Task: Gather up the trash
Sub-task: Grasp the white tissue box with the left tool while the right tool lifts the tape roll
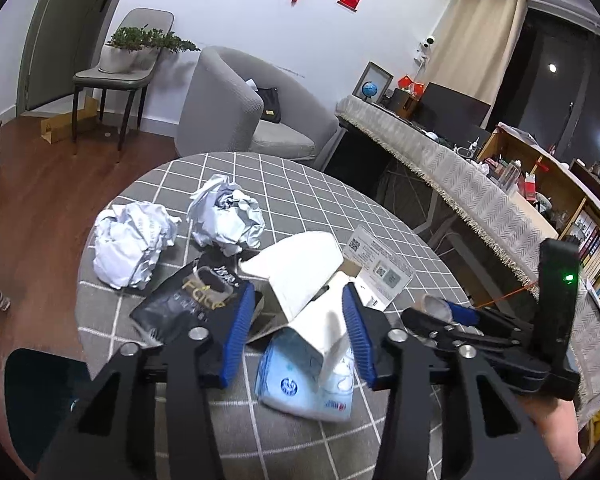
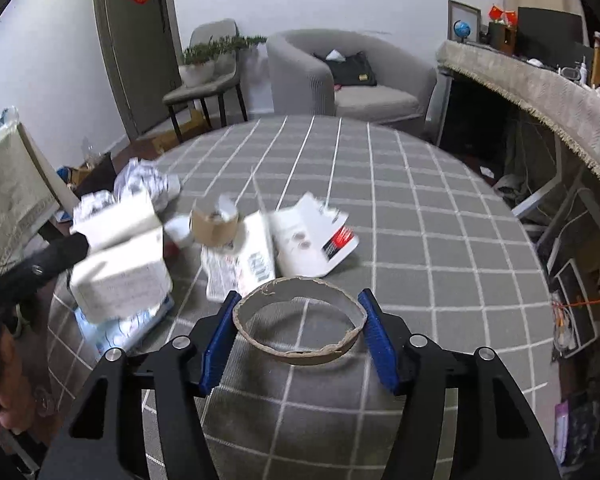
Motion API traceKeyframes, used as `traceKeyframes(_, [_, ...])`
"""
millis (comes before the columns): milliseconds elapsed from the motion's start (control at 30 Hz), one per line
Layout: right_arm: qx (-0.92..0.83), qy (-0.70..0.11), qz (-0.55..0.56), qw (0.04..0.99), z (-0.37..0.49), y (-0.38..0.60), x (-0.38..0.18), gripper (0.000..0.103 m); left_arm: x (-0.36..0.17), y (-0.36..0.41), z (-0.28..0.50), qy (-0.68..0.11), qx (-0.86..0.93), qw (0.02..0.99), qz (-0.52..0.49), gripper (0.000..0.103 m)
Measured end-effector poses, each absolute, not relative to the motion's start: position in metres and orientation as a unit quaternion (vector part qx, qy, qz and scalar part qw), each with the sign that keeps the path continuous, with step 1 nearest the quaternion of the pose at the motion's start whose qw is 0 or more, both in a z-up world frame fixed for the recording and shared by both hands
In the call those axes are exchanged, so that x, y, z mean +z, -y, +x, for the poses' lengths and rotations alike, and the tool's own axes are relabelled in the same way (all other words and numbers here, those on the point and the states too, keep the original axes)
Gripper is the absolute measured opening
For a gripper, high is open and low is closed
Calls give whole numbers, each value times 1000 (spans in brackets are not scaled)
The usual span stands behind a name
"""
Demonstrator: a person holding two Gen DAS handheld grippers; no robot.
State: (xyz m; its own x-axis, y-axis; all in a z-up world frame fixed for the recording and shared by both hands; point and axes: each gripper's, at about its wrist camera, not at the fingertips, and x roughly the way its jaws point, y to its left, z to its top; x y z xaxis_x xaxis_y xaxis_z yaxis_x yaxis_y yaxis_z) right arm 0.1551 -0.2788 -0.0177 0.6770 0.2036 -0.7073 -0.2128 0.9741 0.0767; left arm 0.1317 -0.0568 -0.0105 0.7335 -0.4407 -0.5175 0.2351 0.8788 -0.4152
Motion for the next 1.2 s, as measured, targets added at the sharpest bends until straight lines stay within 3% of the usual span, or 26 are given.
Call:
traceKeyframes(167, [121,-371,0,921,159,288,-10,61,-14,61,142,-316,-199,912,-170,40])
traceKeyframes(267, [122,-365,17,923,161,291,-6,61,-13,63,143,-312,-207,911,-173,31])
traceKeyframes(333, [127,-360,34,923,160,291,-4,61,-12,65,142,-308,-213,911,-171,17])
traceKeyframes(500, [133,-350,49,926,154,286,2,61,-8,76,137,-305,-232,910,-154,2])
traceKeyframes(1200, [187,-307,53,932,103,246,12,61,39,47,55,-238,-179,954,-38,1])
